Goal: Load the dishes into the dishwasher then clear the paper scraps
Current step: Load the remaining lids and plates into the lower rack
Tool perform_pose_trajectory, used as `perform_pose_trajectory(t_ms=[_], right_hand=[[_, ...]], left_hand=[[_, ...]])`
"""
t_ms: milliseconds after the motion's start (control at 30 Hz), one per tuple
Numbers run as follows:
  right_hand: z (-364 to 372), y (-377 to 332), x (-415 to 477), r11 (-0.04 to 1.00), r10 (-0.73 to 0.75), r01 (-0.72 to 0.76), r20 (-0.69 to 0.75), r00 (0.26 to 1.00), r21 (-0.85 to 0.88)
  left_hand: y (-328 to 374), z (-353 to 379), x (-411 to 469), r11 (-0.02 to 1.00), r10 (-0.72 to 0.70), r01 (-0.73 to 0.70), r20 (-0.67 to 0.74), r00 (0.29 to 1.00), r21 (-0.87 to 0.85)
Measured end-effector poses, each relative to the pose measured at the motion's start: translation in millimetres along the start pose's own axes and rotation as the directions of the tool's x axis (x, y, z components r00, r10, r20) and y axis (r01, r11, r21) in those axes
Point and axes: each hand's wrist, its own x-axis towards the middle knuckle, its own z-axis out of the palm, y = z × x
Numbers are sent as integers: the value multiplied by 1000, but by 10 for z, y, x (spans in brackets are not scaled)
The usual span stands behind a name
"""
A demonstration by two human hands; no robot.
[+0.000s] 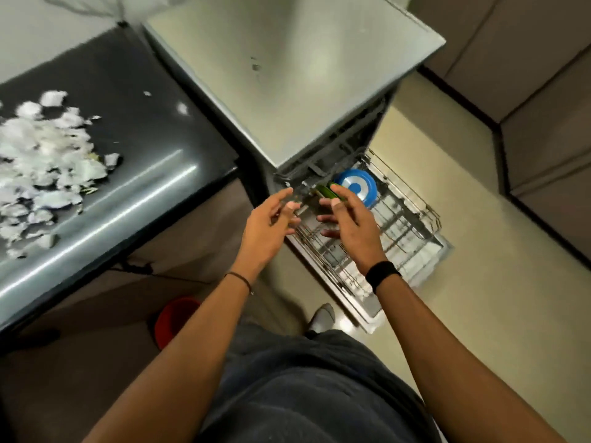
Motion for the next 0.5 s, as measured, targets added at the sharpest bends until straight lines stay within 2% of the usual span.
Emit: perform_pose_trajectory(t_ms=[100,233,333,500], right_hand=[[608,-226,81,995,-78,85,135,988,-49],[1612,-405,68,980,-140,175,304,942,-92],[2461,-464,-82,960,-180,253,432,884,-117],[3765,-513,-491,934,-192,339,641,743,-114]], left_hand=[[13,-644,-123,999,31,-38,-154,988,-38],[-1,-1623,-434,993,69,-97,-340,938,-67],[-78,-2400,-770,989,58,-118,-481,875,-94],[-322,-3494,-1462,984,28,-139,-670,742,-113]])
